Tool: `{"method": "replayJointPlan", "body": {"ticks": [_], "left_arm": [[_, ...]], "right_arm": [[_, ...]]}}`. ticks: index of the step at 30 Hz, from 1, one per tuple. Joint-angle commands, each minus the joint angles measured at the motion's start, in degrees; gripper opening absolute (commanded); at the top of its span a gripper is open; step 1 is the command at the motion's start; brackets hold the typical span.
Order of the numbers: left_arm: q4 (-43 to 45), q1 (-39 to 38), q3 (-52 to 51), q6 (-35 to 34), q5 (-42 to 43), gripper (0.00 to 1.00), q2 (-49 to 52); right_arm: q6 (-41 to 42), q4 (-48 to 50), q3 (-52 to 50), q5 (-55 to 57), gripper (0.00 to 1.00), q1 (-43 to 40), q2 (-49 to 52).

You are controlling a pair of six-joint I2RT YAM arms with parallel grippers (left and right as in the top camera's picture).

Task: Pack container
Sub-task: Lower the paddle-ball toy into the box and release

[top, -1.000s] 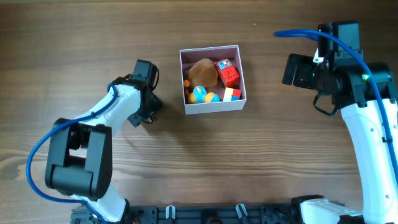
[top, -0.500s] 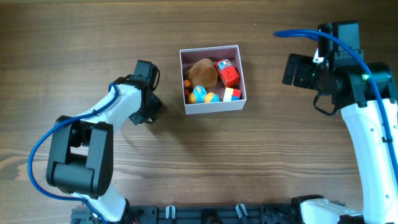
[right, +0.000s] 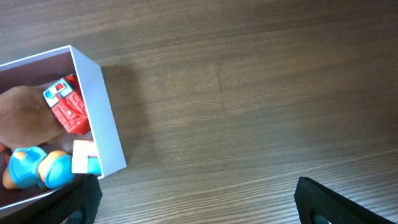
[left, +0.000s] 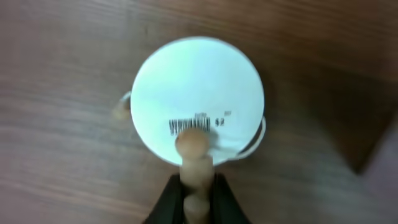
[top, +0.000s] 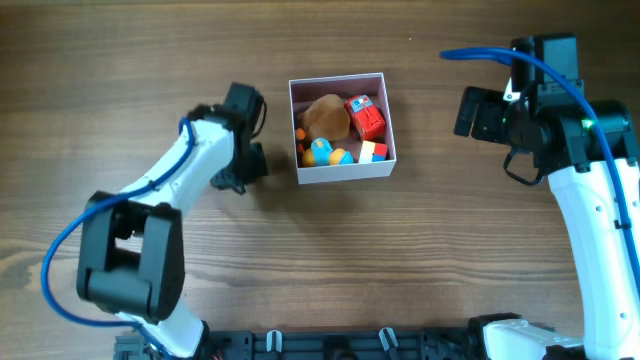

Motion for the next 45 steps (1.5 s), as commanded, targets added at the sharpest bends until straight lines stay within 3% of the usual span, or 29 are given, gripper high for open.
{"method": "replayJointPlan", "body": {"ticks": [1, 9, 12, 15, 21, 30, 33, 35, 38, 45], "left_arm": [[-2.86, -0.72, 8.0, 4.7, 3.06, 0.04, -5.29], [3.8, -12.15, 12.17, 6.32, 10.56, 0.04, -10.36], [8.74, -18.01, 12.17, 6.12, 10.14, 0.04, -9.29], [12.81, -23.04, 12.17, 3.54, 4.0, 0.04, -5.84], [19.52, -24.61, 12.17, 2.45, 3.39, 0.04, 4.15], [17.99, -24.57, 12.17, 2.43, -1.25, 0.04, 6.91], [15.5, -24.63, 12.17, -0.13, -1.11, 0.23, 6.88], [14.97, -24.63, 12.17, -0.11, -1.11, 0.46, 6.78], [14.71, -24.46, 12.57, -0.09, -1.44, 0.66, 4.79], [8.61, -22.47, 21.97, 0.15, -2.25, 0.73, -8.59]], "right_arm": [[0.81, 0.15, -0.17, 1.01, 1.0, -0.24, 0.31], [0.83, 0.15, -0.17, 1.01, 1.0, -0.24, 0.31], [0.83, 0.15, -0.17, 1.01, 1.0, -0.24, 0.31], [0.83, 0.17, -0.17, 1.01, 1.0, -0.24, 0.31], [0.83, 0.17, -0.17, 1.01, 1.0, -0.24, 0.31], [0.81, 0.17, -0.17, 1.01, 1.0, -0.24, 0.31], [0.83, 0.15, -0.17, 1.01, 1.0, -0.24, 0.31], [0.83, 0.17, -0.17, 1.01, 1.0, -0.24, 0.31], [0.83, 0.15, -0.17, 1.01, 0.99, -0.24, 0.31], [0.83, 0.17, -0.17, 1.01, 1.0, -0.24, 0.31]]}}
